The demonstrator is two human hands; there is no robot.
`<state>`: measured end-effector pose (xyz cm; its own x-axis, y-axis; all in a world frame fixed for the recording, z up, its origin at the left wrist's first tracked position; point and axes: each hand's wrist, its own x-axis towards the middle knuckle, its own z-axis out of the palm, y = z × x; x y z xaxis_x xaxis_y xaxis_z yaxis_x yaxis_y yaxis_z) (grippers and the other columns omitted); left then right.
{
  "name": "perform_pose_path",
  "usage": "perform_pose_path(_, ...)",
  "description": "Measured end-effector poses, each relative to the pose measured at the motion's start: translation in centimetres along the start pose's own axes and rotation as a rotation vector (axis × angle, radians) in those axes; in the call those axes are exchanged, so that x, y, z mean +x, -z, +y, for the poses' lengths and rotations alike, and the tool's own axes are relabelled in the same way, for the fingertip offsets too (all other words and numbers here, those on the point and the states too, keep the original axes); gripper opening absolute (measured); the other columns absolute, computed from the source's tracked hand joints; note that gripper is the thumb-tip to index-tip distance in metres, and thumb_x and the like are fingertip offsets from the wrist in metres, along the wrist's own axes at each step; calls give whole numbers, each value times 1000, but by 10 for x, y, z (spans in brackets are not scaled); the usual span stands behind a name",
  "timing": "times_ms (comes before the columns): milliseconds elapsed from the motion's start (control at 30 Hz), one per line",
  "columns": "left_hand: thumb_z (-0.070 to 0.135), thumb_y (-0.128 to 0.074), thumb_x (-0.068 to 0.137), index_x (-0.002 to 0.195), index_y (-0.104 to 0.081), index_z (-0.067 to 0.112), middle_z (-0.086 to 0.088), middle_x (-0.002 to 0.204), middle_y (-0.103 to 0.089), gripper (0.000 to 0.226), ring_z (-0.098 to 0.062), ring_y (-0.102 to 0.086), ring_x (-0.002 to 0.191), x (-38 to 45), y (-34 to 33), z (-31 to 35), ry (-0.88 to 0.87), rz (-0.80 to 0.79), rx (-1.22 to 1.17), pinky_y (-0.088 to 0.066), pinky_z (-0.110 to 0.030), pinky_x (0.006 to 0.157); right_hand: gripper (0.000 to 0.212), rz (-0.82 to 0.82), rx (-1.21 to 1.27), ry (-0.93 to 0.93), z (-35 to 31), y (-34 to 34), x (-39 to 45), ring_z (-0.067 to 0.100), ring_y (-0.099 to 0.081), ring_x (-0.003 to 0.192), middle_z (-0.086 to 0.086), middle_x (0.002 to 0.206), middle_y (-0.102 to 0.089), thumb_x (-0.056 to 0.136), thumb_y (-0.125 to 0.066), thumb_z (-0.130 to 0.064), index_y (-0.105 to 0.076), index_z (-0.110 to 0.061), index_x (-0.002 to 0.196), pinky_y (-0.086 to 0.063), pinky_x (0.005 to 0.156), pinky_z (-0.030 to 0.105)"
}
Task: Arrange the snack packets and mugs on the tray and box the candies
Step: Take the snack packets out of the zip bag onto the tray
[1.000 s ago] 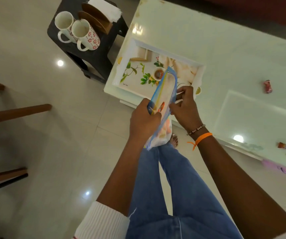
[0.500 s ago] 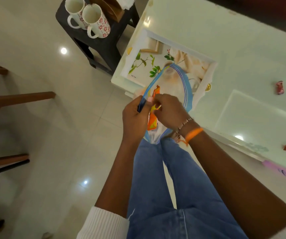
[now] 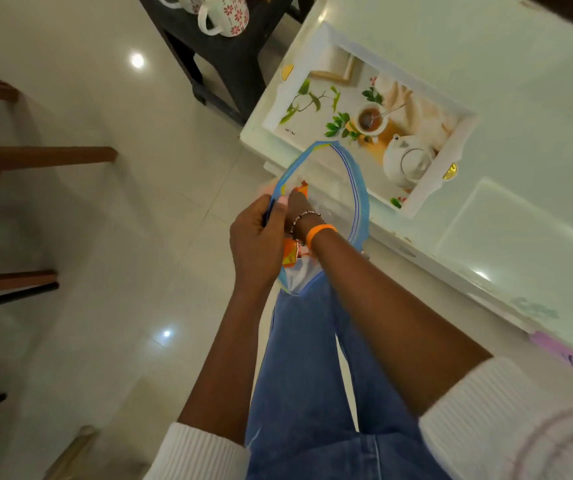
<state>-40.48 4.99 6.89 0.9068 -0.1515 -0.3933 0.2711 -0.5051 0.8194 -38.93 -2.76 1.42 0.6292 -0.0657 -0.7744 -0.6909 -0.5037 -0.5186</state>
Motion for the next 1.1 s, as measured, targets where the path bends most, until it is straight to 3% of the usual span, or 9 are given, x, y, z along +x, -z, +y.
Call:
perform_pose_path(67, 19, -51, 91, 51, -31, 24, 6, 47, -35, 45, -10, -31, 52, 10, -3, -4, 14, 58, 111, -29, -29, 55, 20, 95, -55, 41, 3, 11, -2, 36, -51, 120, 25, 127, -54, 91, -47, -6, -57, 4, 104, -42, 94, 36)
perform_pose_path(167, 24, -49, 91, 54, -37, 16, 1, 51, -40, 39, -19, -36, 54, 23, -8, -8, 29, 71, 250, -31, -33, 55, 45, 185, 1, 132, 19, 39, -19, 34, -50, 120, 14, 131, -56, 80, -54, -1, -60, -16, 121, -43, 95, 36)
perform_pose_path(267, 25, -47, 91, 61, -47, 6, -2, 53, -45, 35, -24, -43, 56, 34, -18, -5, 7, 25, 339, -35, -35, 55, 47, 396, 201, 219, 35, 65, -39, 30, -55, 116, 12, 125, -61, 75, -55, 3, -63, -15, 118, -46, 95, 37)
perform_pose_path(433, 25, -50, 89, 49, -31, 18, 4, 48, -37, 45, -25, -40, 53, 42, -42, 9, -82, -15, 386, -26, -30, 49, 61, 641, 607, 272, 71, 99, -61, 19, -57, 113, 6, 122, -59, 69, -45, 16, -58, -11, 122, -53, 89, 28)
perform_pose_path(633, 20, -51, 87, 50, -29, 15, -1, 47, -35, 43, -29, -39, 55, 54, -81, 14, -126, -76, 411, -23, -31, 52, 70, 1014, 838, 102, 133, 116, -43, 28, -53, 120, 7, 118, -57, 59, -37, 26, -59, -10, 115, -48, 100, 47)
perform_pose_path(800, 18, -51, 87, 52, -32, 14, 0, 46, -35, 40, -20, -33, 47, 62, -105, 3, -222, -87, 474, -24, -30, 46, 44, 1310, 1050, -140, 184, 116, 18, 18, -54, 104, 10, 109, -61, 67, -52, 21, -64, 0, 103, -45, 73, -1)
perform_pose_path(900, 19, -52, 88, 51, -32, 17, 1, 45, -36, 42, -18, -33, 45, 67, -127, -15, -280, -105, 489, -26, -28, 45, 40, 1362, 1083, -274, 221, 114, 67, 19, -55, 101, 9, 105, -63, 67, -53, 20, -66, 1, 99, -42, 68, 2)
perform_pose_path(1033, 22, -52, 89, 56, -45, 10, 0, 46, -45, 36, -18, -46, 46, 60, -128, -17, -315, -123, 490, -36, -30, 48, 42, 1233, 1055, -208, 225, 105, 81, 19, -51, 113, 18, 128, -58, 74, -51, 17, -64, -1, 109, -41, 77, 0)
perform_pose_path(1100, 20, -53, 89, 58, -46, 12, 8, 44, -44, 34, -10, -52, 46, 58, -137, -19, -315, -140, 505, -37, -20, 48, 39, 1078, 1091, -233, 234, 95, 74, 19, -52, 113, 16, 132, -55, 81, -53, 9, -63, -6, 115, -47, 89, 19)
